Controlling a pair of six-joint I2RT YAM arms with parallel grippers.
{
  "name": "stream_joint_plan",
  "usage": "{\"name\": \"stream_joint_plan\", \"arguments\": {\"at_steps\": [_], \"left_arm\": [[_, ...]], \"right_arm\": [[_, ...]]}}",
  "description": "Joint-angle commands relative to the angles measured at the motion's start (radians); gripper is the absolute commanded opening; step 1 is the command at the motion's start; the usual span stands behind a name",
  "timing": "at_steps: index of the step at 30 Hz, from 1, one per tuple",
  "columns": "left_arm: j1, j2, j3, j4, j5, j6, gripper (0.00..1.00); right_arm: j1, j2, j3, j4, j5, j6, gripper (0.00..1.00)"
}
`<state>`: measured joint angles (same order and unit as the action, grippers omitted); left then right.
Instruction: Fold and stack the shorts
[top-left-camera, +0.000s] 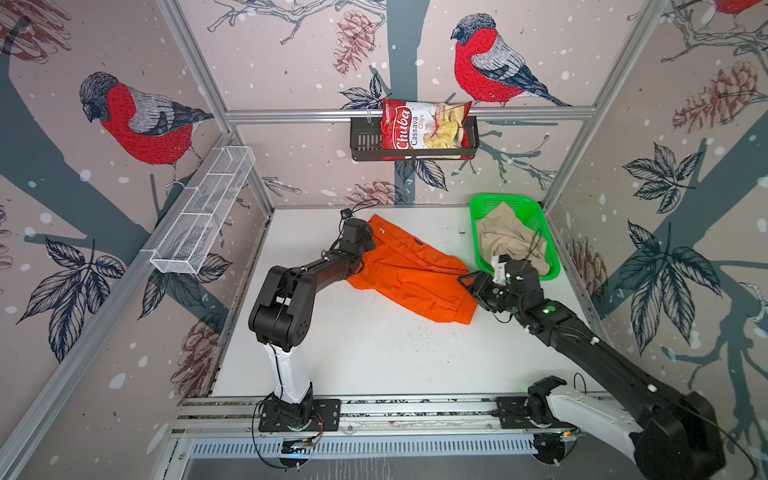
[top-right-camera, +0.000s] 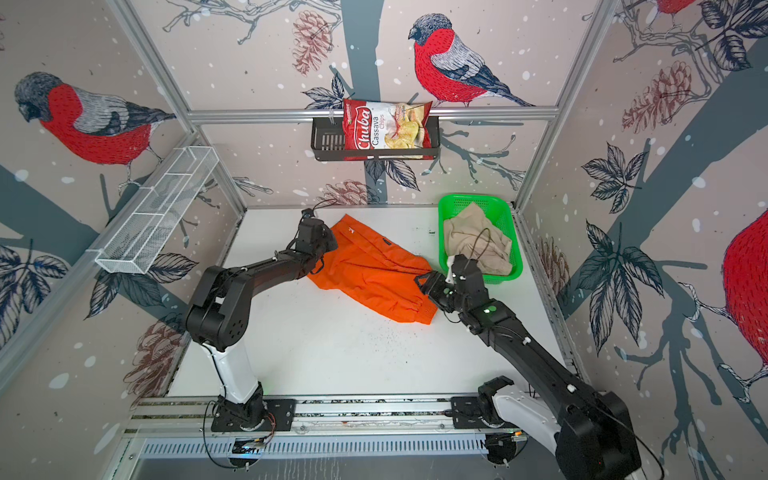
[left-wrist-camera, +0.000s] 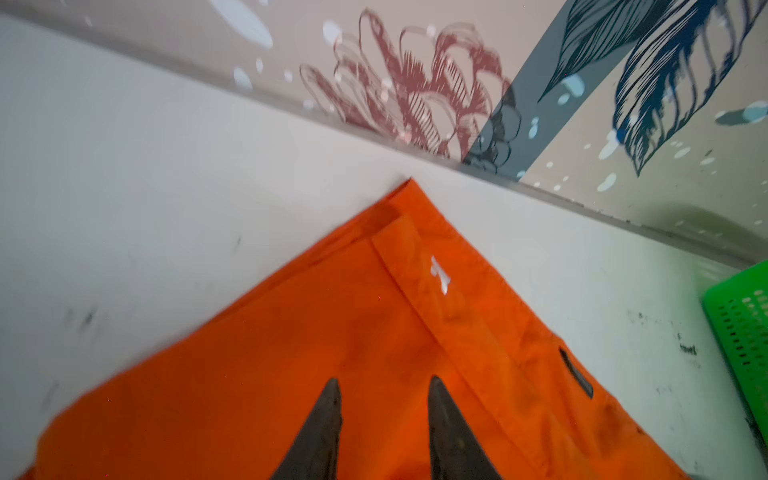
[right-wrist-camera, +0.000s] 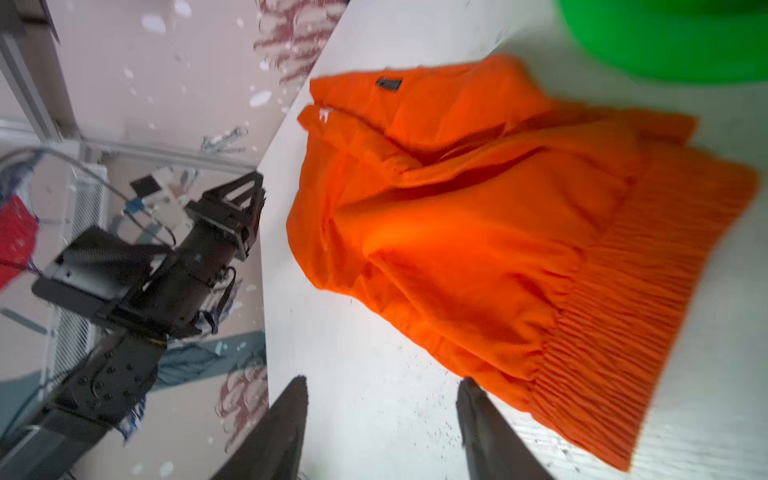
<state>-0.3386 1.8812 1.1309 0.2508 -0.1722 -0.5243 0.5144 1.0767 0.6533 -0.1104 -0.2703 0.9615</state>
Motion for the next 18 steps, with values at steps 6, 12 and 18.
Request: {"name": "stream_joint_plan", "arguments": {"at_steps": [6, 12, 18], "left_arm": [[0.042, 0.064, -0.07, -0.03, 0.078, -0.212, 0.1], [0.059, 0.047, -0.168, -0.042, 0.047, -0.267, 0.04], [0.06, -0.066, -0.354, -0.044, 0.011, -0.336, 0.0]], "right_arm": [[0.136, 0.31, 0.081, 0.175, 0.046, -0.144, 0.53], [0.133, 0.478, 0.098, 0.199, 0.025, -0.206, 0.53], [0.124, 0.529, 0.027, 0.185, 0.019, -0.238, 0.52]]}}
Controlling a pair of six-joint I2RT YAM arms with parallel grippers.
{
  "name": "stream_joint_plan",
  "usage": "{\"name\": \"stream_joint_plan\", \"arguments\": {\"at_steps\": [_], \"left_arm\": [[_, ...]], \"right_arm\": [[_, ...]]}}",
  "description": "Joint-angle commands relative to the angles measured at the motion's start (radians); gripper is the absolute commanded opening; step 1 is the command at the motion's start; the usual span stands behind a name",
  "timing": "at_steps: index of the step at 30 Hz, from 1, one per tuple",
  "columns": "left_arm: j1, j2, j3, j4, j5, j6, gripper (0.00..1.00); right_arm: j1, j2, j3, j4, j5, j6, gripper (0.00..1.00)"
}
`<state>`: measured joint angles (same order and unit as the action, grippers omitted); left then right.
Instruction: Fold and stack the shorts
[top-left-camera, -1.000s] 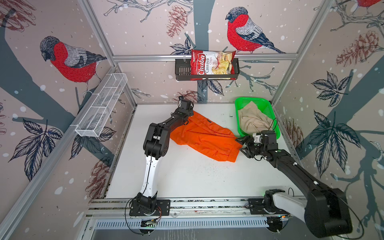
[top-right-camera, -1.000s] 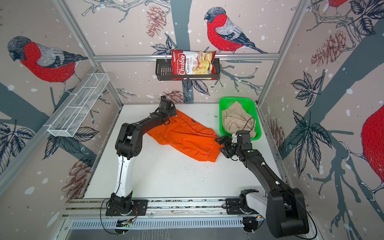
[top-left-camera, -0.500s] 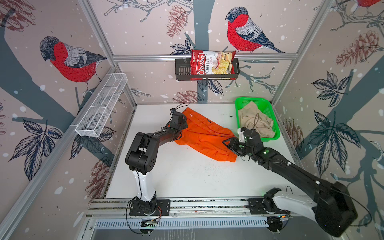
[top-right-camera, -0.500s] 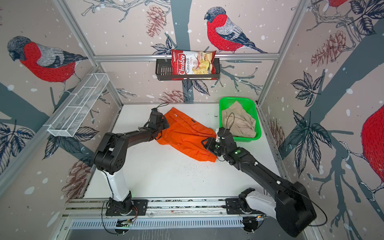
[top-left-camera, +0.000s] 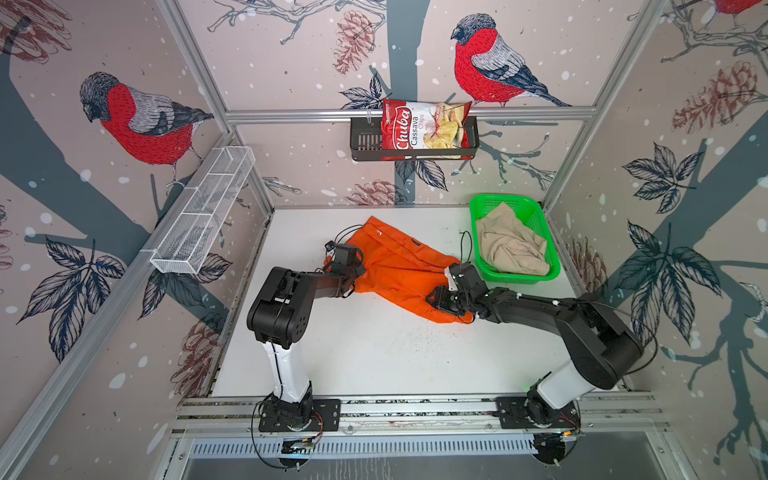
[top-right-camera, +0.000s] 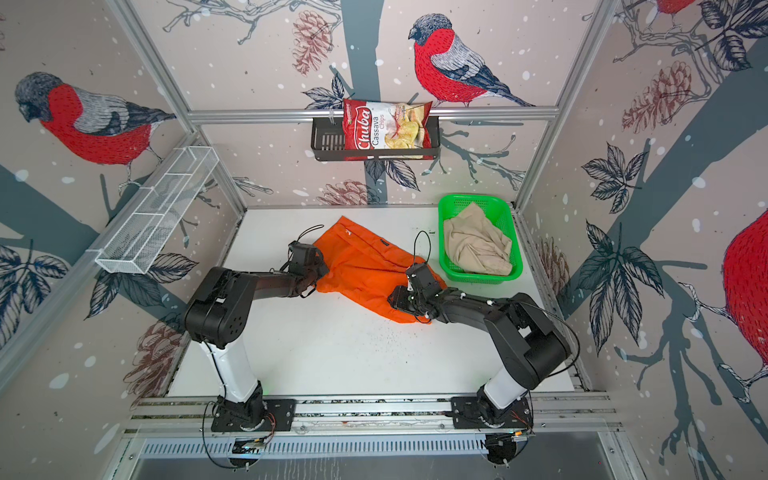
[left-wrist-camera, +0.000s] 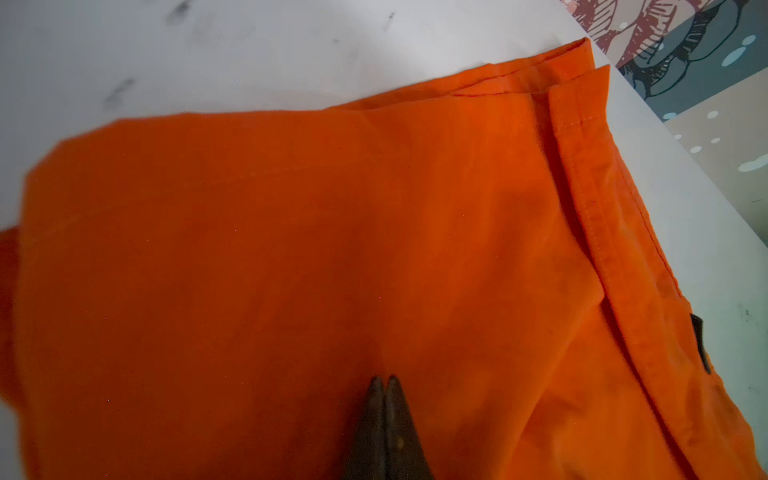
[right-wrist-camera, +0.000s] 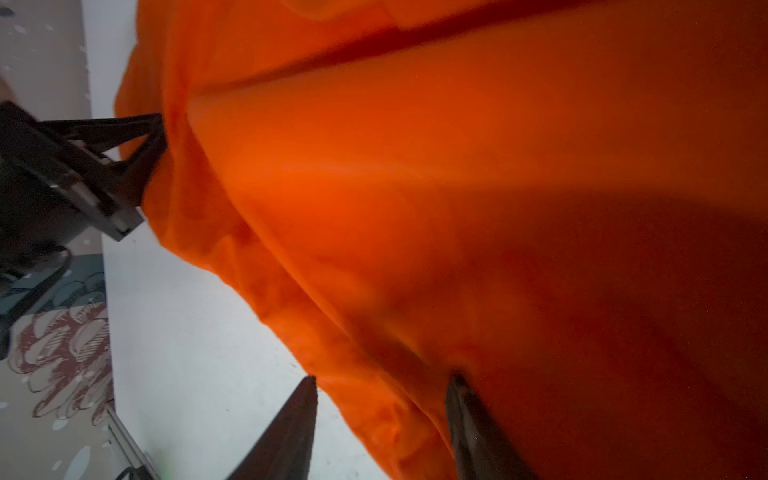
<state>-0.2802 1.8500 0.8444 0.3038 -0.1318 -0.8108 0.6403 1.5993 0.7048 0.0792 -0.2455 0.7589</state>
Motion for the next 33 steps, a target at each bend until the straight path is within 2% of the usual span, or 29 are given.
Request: {"name": "stream_joint_plan", "arguments": {"at_steps": [1, 5, 9, 13, 15, 17, 20, 27, 33], "left_arm": [[0.002, -0.067, -0.112, -0.09, -0.035, -0.061, 0.0], [-0.006, -0.234, -0.285, -0.099, -0.034, -0.11, 0.0], [-0.05, -0.431, -0.415, -0.153, -0.037, -0.148, 0.0], [-0.07, -0.62, -0.465, -0.18, -0.01, -0.16, 0.1], [-0.071, -0.683, -0.464, -0.165, -0.001, -0.148, 0.11], [-0.073, -0.717, -0.454, -0.143, 0.001, -0.138, 0.09], [-0.073, -0.694, -0.437, -0.111, -0.002, -0.133, 0.0], [-0.071, -0.54, -0.442, -0.086, -0.024, -0.177, 0.0], [-0.071, -0.468, -0.465, -0.106, -0.062, -0.226, 0.0]], "right_arm": [[-0.002, -0.002, -0.048, -0.015, -0.004, -0.038, 0.52], [-0.004, -0.081, -0.17, -0.064, -0.001, -0.044, 0.52], [-0.004, -0.215, -0.252, -0.141, -0.005, -0.065, 0.54], [0.006, -0.331, -0.153, -0.226, 0.018, -0.112, 0.55], [0.023, -0.332, -0.072, -0.22, 0.023, -0.133, 0.55], [0.047, -0.28, 0.024, -0.203, 0.02, -0.158, 0.56], [0.083, -0.153, 0.148, -0.17, 0.01, -0.18, 0.55], [0.168, 0.149, 0.372, -0.104, -0.037, -0.215, 0.55], [0.177, 0.323, 0.483, -0.088, -0.055, -0.233, 0.55]]}}
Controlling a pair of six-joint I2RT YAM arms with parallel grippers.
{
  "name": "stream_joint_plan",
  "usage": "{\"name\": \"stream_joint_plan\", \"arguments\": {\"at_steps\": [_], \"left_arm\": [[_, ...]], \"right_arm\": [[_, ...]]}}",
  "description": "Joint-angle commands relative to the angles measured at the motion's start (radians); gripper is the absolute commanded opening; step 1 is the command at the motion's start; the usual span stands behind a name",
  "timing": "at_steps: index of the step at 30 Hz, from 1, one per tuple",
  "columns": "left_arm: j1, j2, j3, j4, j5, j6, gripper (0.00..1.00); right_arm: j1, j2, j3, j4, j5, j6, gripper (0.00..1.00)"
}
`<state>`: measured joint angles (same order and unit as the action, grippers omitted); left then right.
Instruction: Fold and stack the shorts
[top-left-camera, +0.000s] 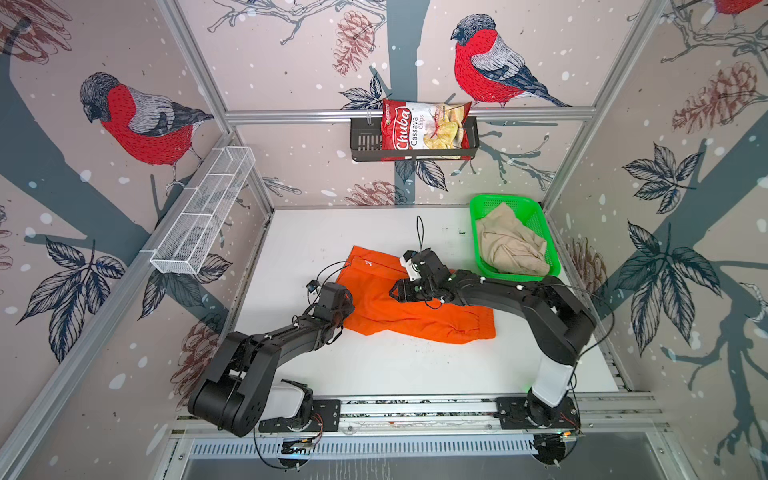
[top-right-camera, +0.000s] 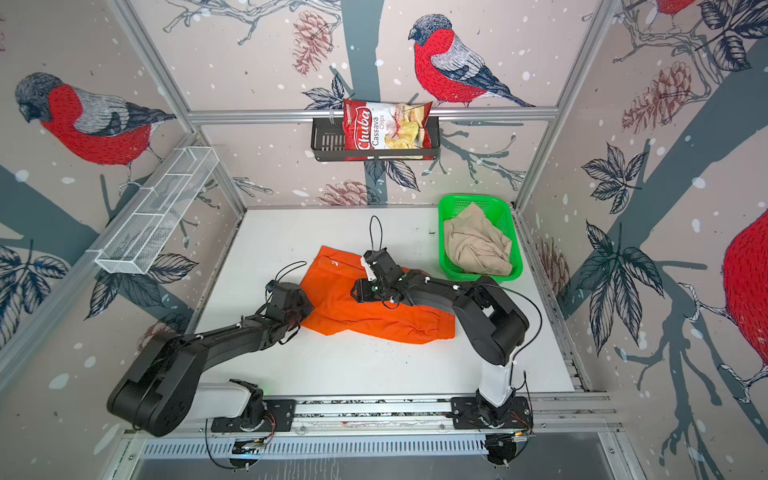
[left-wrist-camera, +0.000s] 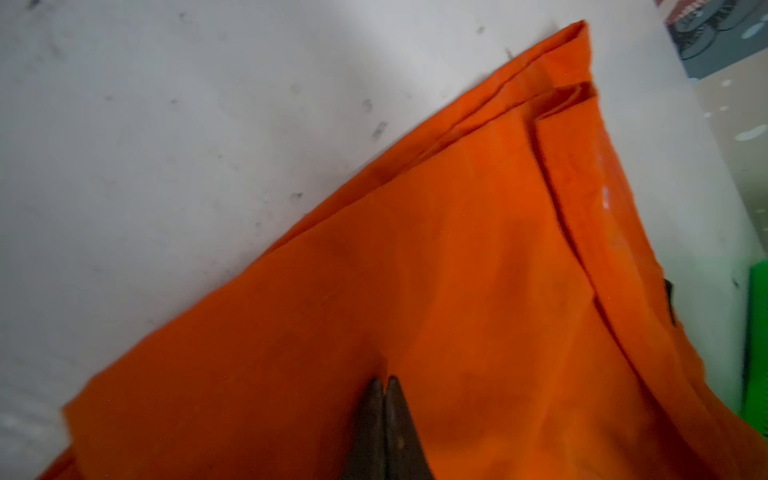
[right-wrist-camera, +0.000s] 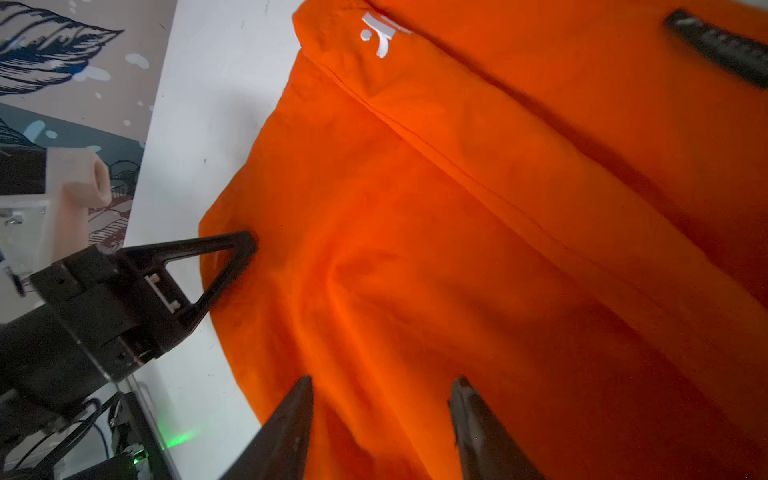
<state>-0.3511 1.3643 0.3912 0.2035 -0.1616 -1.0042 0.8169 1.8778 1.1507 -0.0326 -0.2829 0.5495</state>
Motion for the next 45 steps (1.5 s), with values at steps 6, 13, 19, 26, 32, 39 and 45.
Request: {"name": "stream_joint_plan", "arguments": {"at_steps": [6, 13, 19, 26, 32, 39, 45], "left_arm": [[0.0, 0.045, -0.036, -0.013, -0.047, -0.048, 0.0], [0.0, 0.013, -0.077, -0.019, -0.069, -0.055, 0.0], [-0.001, -0.019, -0.092, -0.03, -0.074, -0.063, 0.0], [-0.002, -0.122, -0.048, -0.077, -0.061, -0.003, 0.0], [-0.026, -0.218, 0.034, -0.047, -0.005, 0.084, 0.0], [-0.061, -0.03, 0.141, 0.04, 0.048, 0.092, 0.0], [-0.056, 0.085, 0.153, 0.025, -0.008, 0.045, 0.0]], "right_arm": [[-0.017, 0.2, 0.146, 0.014, -0.029, -0.046, 0.55], [-0.128, 0.364, 0.333, 0.011, -0.043, -0.063, 0.55], [-0.26, 0.508, 0.583, -0.029, -0.119, -0.057, 0.55], [-0.285, 0.345, 0.515, -0.046, -0.173, -0.098, 0.55], [-0.266, -0.041, 0.033, 0.132, -0.16, -0.037, 0.55], [-0.199, -0.349, -0.372, 0.186, -0.057, 0.034, 0.53], [-0.206, -0.425, -0.55, 0.184, 0.007, 0.061, 0.45]]}}
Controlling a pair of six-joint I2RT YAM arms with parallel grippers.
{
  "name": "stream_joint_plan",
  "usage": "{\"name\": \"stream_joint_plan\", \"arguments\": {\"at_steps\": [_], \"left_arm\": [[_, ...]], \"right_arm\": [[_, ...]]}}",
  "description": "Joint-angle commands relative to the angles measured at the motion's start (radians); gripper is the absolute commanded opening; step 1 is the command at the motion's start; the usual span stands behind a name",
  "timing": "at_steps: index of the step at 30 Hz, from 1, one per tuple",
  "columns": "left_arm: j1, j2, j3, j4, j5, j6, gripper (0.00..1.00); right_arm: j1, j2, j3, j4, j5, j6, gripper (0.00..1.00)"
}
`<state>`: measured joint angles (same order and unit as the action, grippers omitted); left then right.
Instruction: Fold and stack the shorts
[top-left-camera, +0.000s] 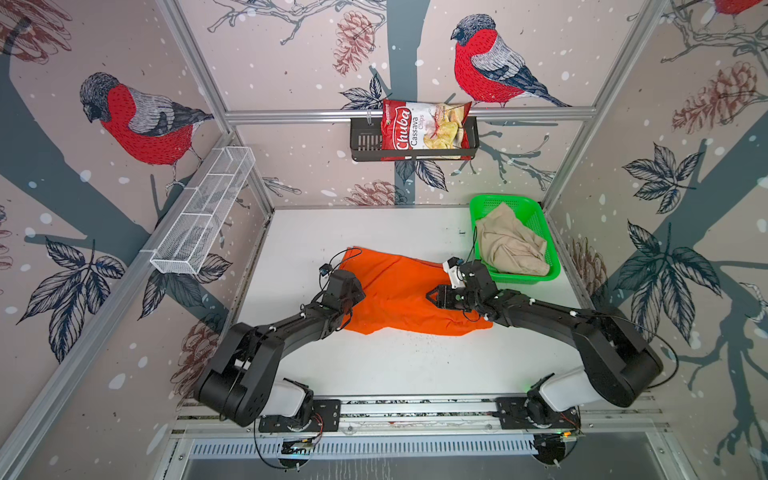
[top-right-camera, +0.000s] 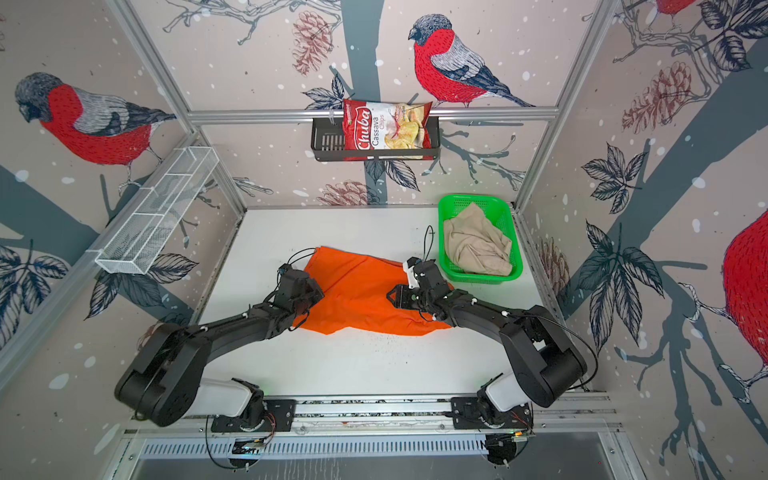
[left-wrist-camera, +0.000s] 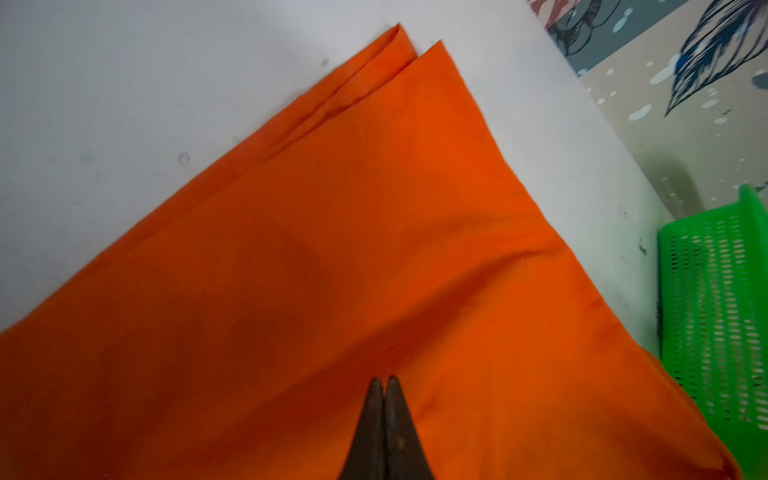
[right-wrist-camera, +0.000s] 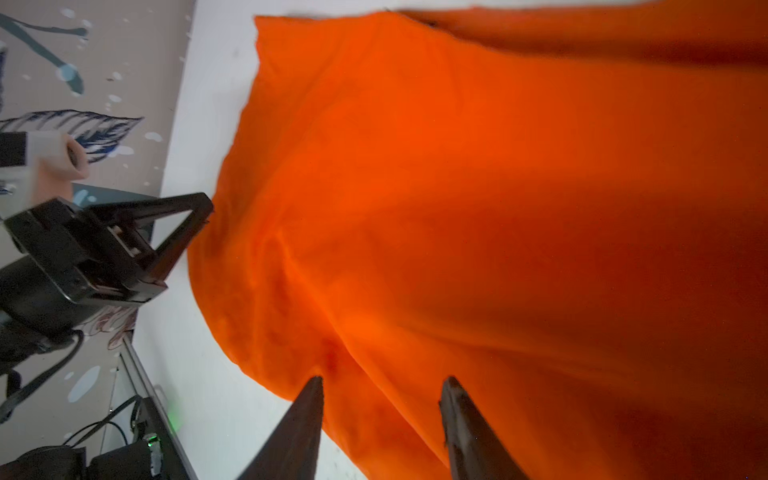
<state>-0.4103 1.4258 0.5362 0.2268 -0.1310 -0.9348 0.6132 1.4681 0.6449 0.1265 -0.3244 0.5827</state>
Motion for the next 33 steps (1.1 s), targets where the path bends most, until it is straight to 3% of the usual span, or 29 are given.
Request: {"name": "stream_joint_plan", "arguments": {"at_steps": [1, 8, 12, 15, 20, 27, 33], "left_arm": [[0.006, 0.035, 0.007, -0.02, -0.064, -0.033, 0.0], [0.112, 0.07, -0.072, -0.04, -0.061, -0.041, 0.0], [0.166, 0.045, -0.101, -0.049, -0.043, -0.045, 0.0], [0.171, 0.005, -0.078, -0.12, -0.092, -0.05, 0.0], [0.168, -0.144, -0.06, -0.162, -0.085, 0.029, 0.0], [0.092, -0.309, 0.028, -0.148, 0.043, 0.276, 0.27], [-0.071, -0.227, 0.093, -0.014, 0.187, 0.499, 0.54]], "right_arm": [[-0.006, -0.01, -0.068, 0.031, 0.051, 0.028, 0.44], [-0.002, 0.005, -0.202, 0.017, 0.065, 0.031, 0.42], [0.06, -0.008, -0.234, 0.0, 0.11, 0.05, 0.42], [0.116, 0.031, -0.195, 0.053, 0.099, 0.08, 0.43], [0.205, 0.155, 0.029, 0.088, 0.074, 0.08, 0.49], [0.2, 0.118, 0.239, 0.022, 0.033, 0.033, 0.55], [-0.015, -0.122, 0.13, -0.075, -0.006, 0.018, 0.57]]}}
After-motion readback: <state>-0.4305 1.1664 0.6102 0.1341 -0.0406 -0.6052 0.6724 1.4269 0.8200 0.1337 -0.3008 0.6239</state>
